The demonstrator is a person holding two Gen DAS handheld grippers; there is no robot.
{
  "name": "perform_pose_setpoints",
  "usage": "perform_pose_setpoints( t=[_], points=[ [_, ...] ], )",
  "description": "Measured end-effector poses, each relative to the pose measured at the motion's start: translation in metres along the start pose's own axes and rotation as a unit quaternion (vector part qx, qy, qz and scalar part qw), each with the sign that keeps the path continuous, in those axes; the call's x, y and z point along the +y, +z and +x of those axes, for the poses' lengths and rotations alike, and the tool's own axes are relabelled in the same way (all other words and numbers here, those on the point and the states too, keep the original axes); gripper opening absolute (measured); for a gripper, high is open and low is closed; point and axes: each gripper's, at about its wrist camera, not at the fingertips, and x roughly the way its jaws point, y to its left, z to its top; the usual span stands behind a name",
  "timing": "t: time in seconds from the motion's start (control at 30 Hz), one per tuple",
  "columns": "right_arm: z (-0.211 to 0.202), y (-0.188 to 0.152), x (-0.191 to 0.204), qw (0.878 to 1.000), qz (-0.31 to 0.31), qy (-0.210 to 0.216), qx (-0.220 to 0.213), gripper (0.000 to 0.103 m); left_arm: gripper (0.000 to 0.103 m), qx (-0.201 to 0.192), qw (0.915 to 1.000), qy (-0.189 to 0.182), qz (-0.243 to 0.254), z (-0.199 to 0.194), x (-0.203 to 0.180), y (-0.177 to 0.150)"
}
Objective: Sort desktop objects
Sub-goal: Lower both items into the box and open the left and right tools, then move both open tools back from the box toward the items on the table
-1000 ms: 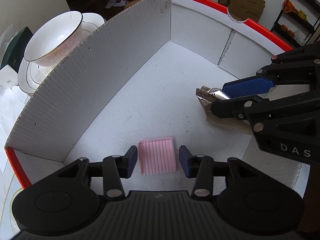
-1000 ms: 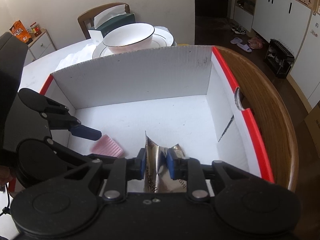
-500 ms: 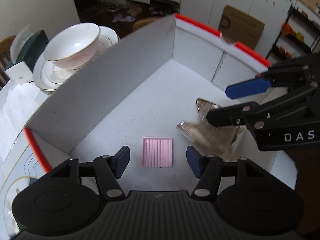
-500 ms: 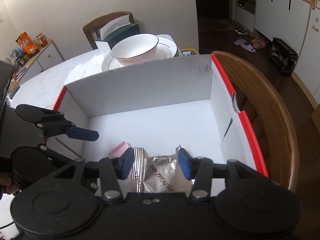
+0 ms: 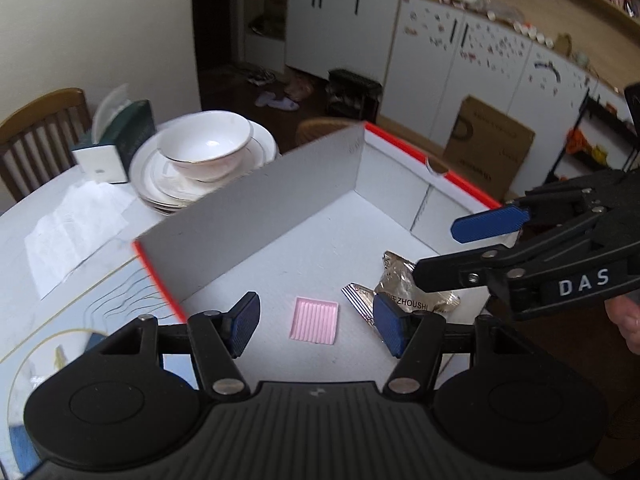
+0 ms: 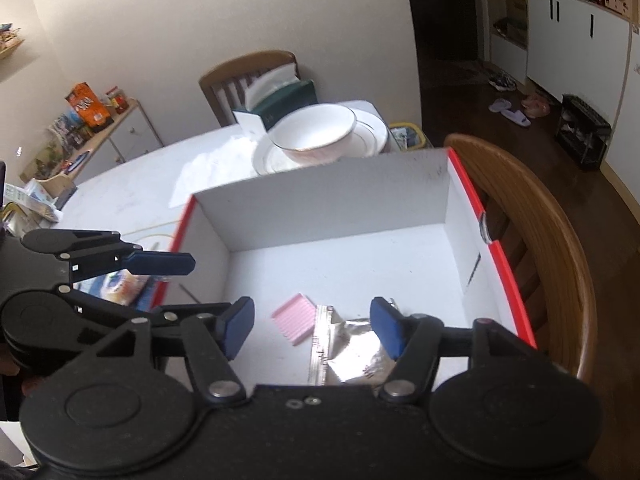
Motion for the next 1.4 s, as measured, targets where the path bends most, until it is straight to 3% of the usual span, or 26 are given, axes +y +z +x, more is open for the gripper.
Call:
perform_pose_setpoints(
  t=[0.3,0.37,0.8,0.93,1.2,1.27,1.4],
  points=[
    [-0.021,-0.006,0.027,1.000,-0.008,0.005,-0.025,0.075,0.062,-0.045,0.9988,0.017,-0.010,-0.044,0.009,-0.023],
    [-0.024,-0.009,0.032,1.000,-0.009,0.004,-0.030,0.077,0.069,-0.051,0.9984,0.019,-0.013,-0.052,0.012,-0.029],
    [-0.025,-0.028,0.083,0.999,-0.007,-0.005,-0.041,0.091,0.076,-0.076,0.9967,0.023,-0.012,-0.096,0.037,-0.069],
    [-0.022,-0.032,0.103,0.999,-0.013,-0.010,-0.041,0.092,0.086,-0.082,0.9961,0.025,-0.022,-0.111,0.049,-0.081],
    [-0.013,-0.041,0.140,0.999,-0.013,-0.009,-0.036,0.092,0.094,-0.088,0.9947,0.037,-0.039,-0.136,0.079,-0.107],
    [-0.011,-0.042,0.149,0.999,-0.013,-0.009,-0.035,0.092,0.103,-0.090,0.9942,0.044,-0.041,-0.142,0.087,-0.113],
    [-0.004,-0.045,0.167,0.999,-0.014,-0.008,-0.032,0.092,0.103,-0.090,0.9940,0.045,-0.042,-0.153,0.102,-0.127]
  ],
)
